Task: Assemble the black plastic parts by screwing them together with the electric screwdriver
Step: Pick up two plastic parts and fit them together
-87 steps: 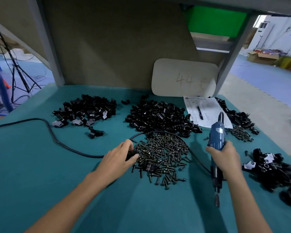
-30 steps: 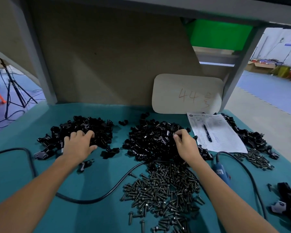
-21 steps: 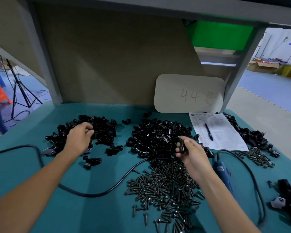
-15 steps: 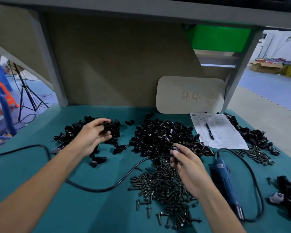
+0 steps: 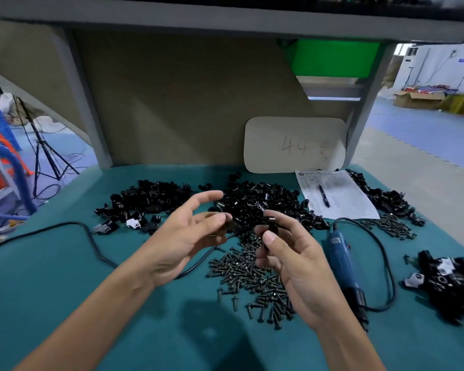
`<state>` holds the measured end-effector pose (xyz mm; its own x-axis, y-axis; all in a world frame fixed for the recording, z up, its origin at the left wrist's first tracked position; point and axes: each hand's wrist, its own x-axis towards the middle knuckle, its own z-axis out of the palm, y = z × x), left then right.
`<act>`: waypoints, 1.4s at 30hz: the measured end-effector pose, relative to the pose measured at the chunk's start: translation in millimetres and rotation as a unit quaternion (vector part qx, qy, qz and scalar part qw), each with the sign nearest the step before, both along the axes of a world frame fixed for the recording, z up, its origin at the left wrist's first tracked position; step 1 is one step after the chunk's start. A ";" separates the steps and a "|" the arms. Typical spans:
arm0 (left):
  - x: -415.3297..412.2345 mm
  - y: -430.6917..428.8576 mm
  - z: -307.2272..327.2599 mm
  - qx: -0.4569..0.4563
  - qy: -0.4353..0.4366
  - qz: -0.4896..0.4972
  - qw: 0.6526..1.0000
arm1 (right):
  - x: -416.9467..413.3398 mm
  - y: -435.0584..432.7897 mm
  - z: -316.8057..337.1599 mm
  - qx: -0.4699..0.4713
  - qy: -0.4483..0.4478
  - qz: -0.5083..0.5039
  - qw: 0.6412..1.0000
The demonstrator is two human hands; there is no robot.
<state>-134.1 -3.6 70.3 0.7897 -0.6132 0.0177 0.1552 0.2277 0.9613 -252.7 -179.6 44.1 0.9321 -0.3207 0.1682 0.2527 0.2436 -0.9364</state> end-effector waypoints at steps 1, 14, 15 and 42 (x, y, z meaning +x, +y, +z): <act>-4.3 -0.9 1.4 0.008 -0.014 0.010 1.000 | -1.6 2.0 2.5 -0.010 -0.003 -0.004 1.000; -26.0 -4.1 3.5 0.034 -0.004 0.036 0.999 | -11.4 3.0 9.7 -0.035 -0.035 -0.028 0.998; -27.2 -3.4 4.2 0.039 0.002 0.025 0.999 | -11.5 2.2 9.6 -0.034 -0.032 -0.023 0.999; -48.3 -2.4 -3.0 0.139 -0.314 0.058 0.937 | -16.9 0.7 11.0 0.094 0.001 0.119 0.988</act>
<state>-182.5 -6.0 67.4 0.7388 -0.5732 0.3543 -0.4722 -0.0652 0.8791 -269.6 -178.9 55.1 0.9854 -0.1168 0.1237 0.1644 0.4659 -0.8694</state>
